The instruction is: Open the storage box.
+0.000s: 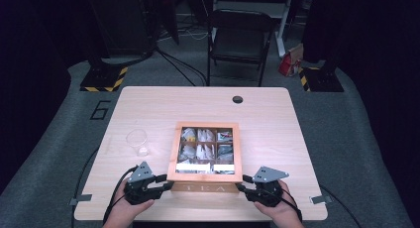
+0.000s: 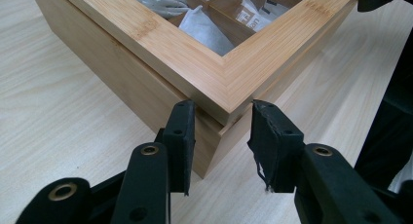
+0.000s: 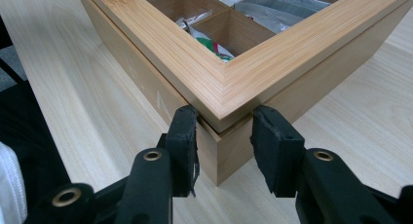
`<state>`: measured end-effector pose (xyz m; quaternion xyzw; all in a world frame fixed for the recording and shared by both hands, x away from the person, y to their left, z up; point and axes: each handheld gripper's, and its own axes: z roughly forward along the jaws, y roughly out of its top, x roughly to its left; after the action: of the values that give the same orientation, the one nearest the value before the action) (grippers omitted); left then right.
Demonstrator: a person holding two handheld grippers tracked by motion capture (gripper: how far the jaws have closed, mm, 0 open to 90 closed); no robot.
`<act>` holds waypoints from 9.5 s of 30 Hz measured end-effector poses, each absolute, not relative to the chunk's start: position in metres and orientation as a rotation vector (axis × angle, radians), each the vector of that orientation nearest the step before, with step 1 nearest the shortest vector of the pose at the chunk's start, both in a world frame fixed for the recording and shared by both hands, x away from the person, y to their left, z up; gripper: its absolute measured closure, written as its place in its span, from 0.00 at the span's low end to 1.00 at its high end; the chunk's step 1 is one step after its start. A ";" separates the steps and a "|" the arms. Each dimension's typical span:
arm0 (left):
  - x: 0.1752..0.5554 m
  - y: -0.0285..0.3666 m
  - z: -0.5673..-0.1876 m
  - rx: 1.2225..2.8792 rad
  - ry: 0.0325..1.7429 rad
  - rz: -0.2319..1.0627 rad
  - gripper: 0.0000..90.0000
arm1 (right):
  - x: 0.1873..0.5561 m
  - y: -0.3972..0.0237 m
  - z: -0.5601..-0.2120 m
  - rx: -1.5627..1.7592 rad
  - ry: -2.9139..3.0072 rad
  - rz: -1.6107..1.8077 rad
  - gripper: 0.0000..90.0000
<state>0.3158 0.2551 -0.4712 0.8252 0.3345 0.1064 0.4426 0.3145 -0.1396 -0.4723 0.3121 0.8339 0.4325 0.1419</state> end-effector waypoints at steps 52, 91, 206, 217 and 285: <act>0.323 0.256 -0.421 1.965 0.795 0.366 0.60 | 0.325 -0.138 -0.426 0.895 2.258 1.338 0.55; 0.358 0.257 -0.371 1.914 0.751 0.439 0.57 | 0.361 -0.138 -0.369 0.837 2.222 1.388 0.53; 0.472 0.240 -0.356 1.835 0.897 0.502 0.67 | 0.495 -0.128 -0.402 1.063 2.177 1.300 0.66; 0.478 0.239 -0.354 1.830 0.910 0.502 0.68 | 0.501 -0.126 -0.404 1.067 2.174 1.293 0.66; 0.458 0.258 -0.369 1.841 0.959 0.425 0.55 | 0.535 -0.124 -0.406 1.179 2.175 1.263 0.73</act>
<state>0.4582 0.2577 -0.3689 0.7578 0.3947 0.1750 0.4892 0.5347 -0.1236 -0.4062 0.4174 0.7701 0.4471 0.1809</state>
